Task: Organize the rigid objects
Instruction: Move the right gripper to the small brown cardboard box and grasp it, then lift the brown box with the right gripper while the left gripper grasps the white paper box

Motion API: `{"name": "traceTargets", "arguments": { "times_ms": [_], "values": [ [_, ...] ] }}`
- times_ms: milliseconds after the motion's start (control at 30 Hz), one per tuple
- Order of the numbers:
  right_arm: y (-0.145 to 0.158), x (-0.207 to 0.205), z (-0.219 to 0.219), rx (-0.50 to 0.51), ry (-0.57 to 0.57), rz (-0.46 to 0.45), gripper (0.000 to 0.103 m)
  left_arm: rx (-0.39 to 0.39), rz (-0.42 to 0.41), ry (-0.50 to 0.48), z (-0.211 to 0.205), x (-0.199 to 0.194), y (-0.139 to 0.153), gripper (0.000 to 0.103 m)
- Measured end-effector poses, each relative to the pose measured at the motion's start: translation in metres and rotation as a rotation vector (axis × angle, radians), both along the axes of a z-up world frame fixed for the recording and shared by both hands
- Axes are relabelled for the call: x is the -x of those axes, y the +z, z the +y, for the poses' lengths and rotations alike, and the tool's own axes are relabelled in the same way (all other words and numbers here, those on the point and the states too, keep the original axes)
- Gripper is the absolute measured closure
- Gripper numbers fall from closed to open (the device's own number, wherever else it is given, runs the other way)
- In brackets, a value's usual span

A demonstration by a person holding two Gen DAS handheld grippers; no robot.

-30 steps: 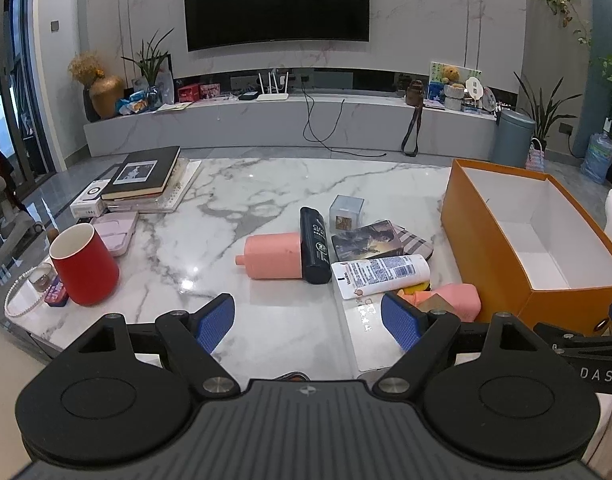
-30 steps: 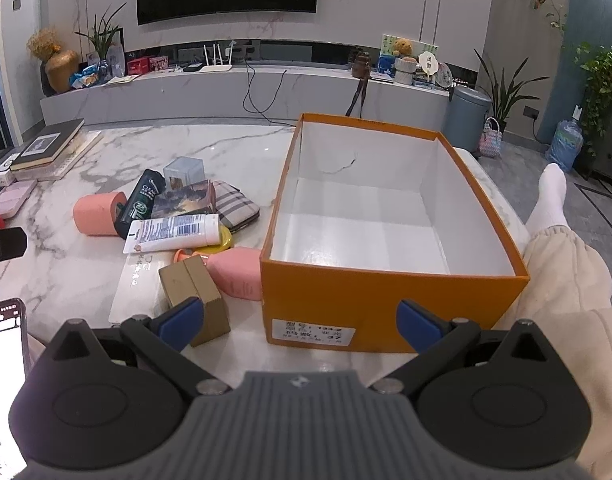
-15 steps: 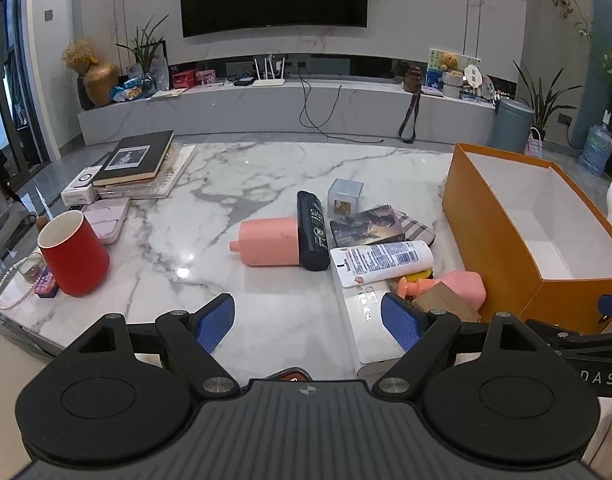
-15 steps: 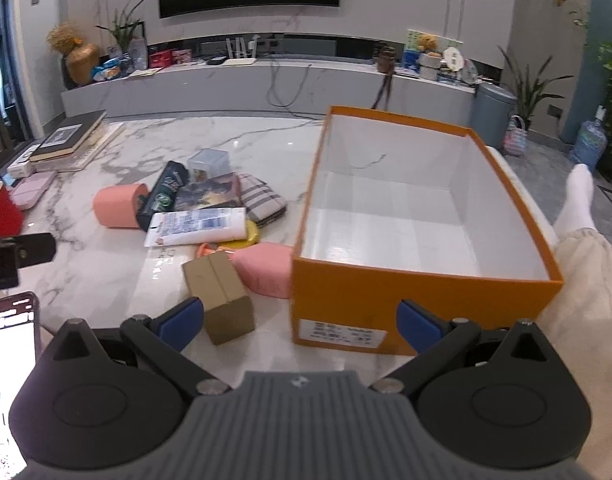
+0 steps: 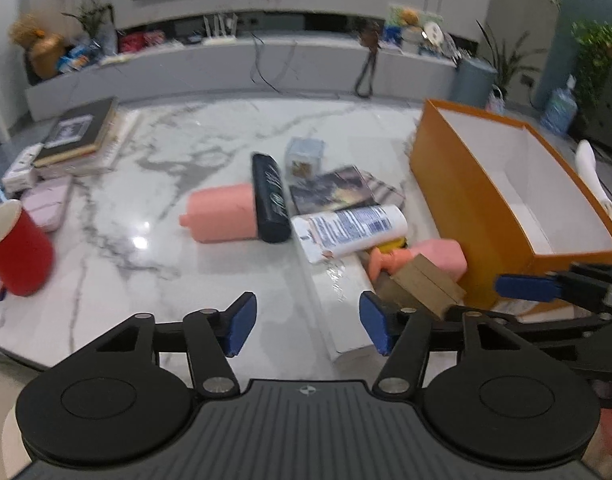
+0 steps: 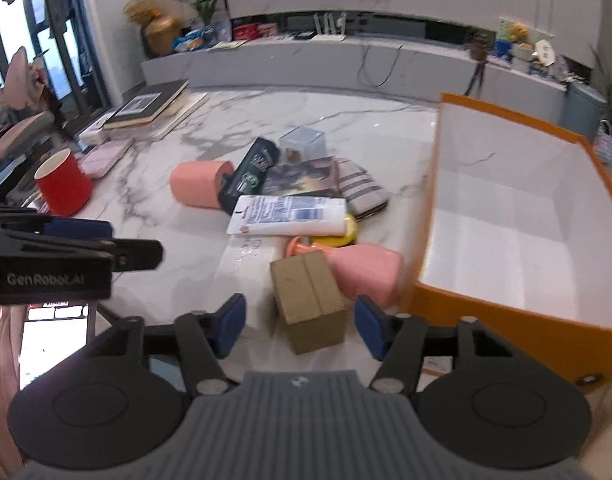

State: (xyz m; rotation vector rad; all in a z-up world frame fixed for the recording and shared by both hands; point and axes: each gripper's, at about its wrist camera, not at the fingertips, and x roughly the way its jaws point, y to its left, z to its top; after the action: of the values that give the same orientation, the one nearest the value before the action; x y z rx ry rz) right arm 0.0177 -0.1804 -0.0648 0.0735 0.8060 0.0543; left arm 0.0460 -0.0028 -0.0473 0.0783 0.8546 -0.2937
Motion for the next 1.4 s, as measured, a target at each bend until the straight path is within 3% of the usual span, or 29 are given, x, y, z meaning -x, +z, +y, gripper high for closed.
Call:
{"name": "traceTargets", "arguments": {
  "times_ms": [133,367,500,633,733,800,900,1200,1400],
  "values": [
    [-0.005,-0.022,0.003,0.028,0.065,0.043,0.047,0.011,0.072,-0.034,-0.005,-0.015,-0.007,0.038],
    [-0.008,-0.056,0.012,0.164,0.185,0.116,0.056,-0.02,0.169,-0.073,-0.011,-0.046,-0.02,0.041],
    [-0.006,-0.067,0.017,0.18,0.256,0.156,0.057,-0.037,0.205,-0.091,-0.011,-0.059,-0.025,0.041],
    [-0.01,-0.069,0.02,0.252,0.225,0.184,0.055,-0.048,0.222,-0.114,-0.014,-0.068,-0.028,0.041],
    [-0.01,-0.059,0.017,0.221,0.192,0.189,0.055,-0.035,0.249,-0.124,-0.017,-0.074,-0.034,0.041],
    [-0.012,-0.052,0.011,0.14,0.165,0.214,0.054,-0.035,0.267,-0.125,-0.02,-0.077,-0.039,0.039],
    [-0.015,-0.04,0.006,0.133,0.129,0.166,0.055,-0.05,0.294,-0.126,-0.027,-0.08,-0.047,0.036],
    [-0.029,-0.05,-0.018,-0.02,0.08,0.203,0.054,-0.07,0.357,-0.106,-0.043,-0.092,-0.063,0.027],
    [-0.029,-0.047,-0.027,-0.026,0.079,0.229,0.055,-0.085,0.392,-0.086,-0.055,-0.1,-0.071,0.022]
  ]
}}
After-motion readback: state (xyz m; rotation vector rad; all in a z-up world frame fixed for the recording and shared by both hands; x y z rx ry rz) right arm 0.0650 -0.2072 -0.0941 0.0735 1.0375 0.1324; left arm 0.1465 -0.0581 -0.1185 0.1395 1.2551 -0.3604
